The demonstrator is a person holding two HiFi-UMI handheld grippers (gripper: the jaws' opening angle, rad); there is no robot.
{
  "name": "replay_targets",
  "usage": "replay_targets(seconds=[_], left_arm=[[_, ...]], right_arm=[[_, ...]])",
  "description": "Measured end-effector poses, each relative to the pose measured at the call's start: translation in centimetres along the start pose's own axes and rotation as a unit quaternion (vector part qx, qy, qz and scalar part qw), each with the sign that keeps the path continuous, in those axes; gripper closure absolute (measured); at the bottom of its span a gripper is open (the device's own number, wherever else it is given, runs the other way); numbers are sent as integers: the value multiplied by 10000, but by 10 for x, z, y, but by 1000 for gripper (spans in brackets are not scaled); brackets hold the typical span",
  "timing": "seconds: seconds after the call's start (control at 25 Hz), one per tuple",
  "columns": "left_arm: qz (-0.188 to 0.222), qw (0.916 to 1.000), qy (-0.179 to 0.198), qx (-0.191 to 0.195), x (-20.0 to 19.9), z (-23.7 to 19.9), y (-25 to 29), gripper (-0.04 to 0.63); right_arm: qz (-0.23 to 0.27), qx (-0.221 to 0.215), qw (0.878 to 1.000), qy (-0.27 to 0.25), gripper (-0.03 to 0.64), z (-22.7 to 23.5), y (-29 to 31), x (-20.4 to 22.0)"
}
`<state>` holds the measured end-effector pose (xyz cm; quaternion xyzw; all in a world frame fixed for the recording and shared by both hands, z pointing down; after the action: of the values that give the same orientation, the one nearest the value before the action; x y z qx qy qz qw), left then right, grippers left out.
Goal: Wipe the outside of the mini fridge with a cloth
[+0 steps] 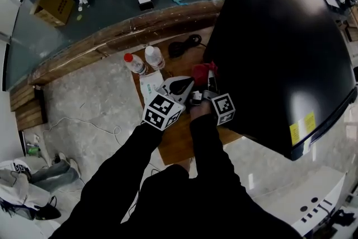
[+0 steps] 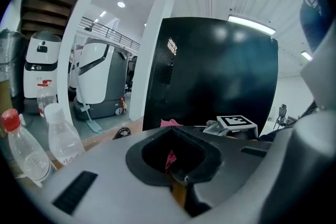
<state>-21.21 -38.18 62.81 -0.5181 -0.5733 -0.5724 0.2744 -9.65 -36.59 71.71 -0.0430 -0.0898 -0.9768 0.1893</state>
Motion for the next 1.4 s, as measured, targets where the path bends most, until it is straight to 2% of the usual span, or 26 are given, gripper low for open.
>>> replay_targets(seconds=[0.12, 0.24, 0.4, 0.48, 0.64, 0.88, 1.0, 1.16, 1.28, 1.4], left_arm=[[-48, 9999, -96, -15, 10, -2, -5, 589], [-7, 9994, -344, 33, 15, -2, -12, 589], [-4, 9997, -234, 28, 21, 1, -18, 589], [77, 9998, -174, -33, 17, -1, -26, 589], [459, 9985, -206, -226, -9, -3, -56, 589], [926, 9946, -71, -456, -47, 18, -106, 589], [1137, 9927, -29, -404, -65, 45, -128, 589], [1379, 9900, 153, -244, -91, 95, -147, 589], [1539, 9876, 255, -152, -110, 135, -154, 589], [1706, 9847, 355, -53, -133, 171, -158, 589]], right_arm=[[21, 277, 9996, 33, 520, 27, 2, 2], [27, 501, 9986, 156, 520, 46, 3, 5], [-16, 582, 9980, 227, 521, 54, -1, 11], [-162, 519, 9984, 121, 522, 39, -9, 16], [-633, -134, 9970, -419, 522, -31, -37, 27], [-1175, -1045, 9796, -1251, 522, -128, -100, 43], [-1235, -1467, 9715, -1392, 522, -166, -135, 38], [-1167, -1904, 9639, -1453, 521, -208, -177, 9], [-1069, -2050, 9633, -1364, 521, -229, -205, -18], [-959, -2016, 9671, -1223, 521, -241, -224, -41]])
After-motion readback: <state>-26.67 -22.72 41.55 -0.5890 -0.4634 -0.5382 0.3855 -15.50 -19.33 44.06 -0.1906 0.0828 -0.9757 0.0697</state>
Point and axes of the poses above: the fingertips, and each gripper's own axes: y forward along the fingers, z to its right, x out of its underside, the point moved 3 cm from there along -y, backward along the fingers
